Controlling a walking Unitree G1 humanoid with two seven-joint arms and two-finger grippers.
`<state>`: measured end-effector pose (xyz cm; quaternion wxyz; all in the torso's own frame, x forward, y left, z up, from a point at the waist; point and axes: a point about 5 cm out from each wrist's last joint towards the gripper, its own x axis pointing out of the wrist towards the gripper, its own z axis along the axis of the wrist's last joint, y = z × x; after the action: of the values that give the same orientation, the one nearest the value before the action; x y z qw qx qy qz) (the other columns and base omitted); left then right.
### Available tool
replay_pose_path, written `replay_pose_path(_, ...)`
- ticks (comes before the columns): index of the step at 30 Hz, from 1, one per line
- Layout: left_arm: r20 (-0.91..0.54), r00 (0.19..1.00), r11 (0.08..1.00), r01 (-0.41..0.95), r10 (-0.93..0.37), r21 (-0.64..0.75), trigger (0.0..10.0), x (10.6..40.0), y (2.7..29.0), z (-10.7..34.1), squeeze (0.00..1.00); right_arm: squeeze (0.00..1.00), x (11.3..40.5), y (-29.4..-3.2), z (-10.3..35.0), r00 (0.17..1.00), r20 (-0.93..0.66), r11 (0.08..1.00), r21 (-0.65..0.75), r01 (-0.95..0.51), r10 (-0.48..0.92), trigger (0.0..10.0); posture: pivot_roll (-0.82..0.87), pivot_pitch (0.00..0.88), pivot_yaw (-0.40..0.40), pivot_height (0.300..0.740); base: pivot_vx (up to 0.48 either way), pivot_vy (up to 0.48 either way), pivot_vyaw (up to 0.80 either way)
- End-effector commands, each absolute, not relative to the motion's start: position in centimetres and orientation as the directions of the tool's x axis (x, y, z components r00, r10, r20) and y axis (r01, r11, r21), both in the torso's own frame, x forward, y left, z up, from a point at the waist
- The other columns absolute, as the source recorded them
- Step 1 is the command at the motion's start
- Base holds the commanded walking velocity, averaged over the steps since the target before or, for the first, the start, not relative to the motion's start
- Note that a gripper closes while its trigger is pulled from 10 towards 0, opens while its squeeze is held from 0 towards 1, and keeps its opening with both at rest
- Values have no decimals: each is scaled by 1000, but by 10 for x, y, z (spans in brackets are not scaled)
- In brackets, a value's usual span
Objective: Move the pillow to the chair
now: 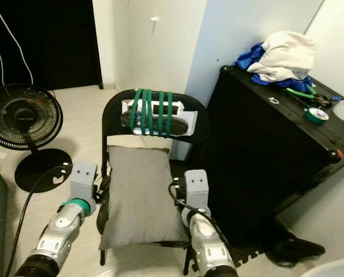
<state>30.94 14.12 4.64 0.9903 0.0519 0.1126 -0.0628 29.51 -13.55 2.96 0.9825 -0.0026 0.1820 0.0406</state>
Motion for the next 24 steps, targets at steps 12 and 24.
replay_pose_path(12,-246,961,984,153,-127,89,10000,305,137,43,0,0,289,-138,25,928,-367,997,1,-72,68,10000,-50,19,-22,740,0,0,0)
replay_pose_path(24,-255,958,982,163,-135,92,10000,305,135,41,0,0,287,-136,25,929,-362,996,-24,-89,75,10000,-55,21,-14,740,0,0,0)
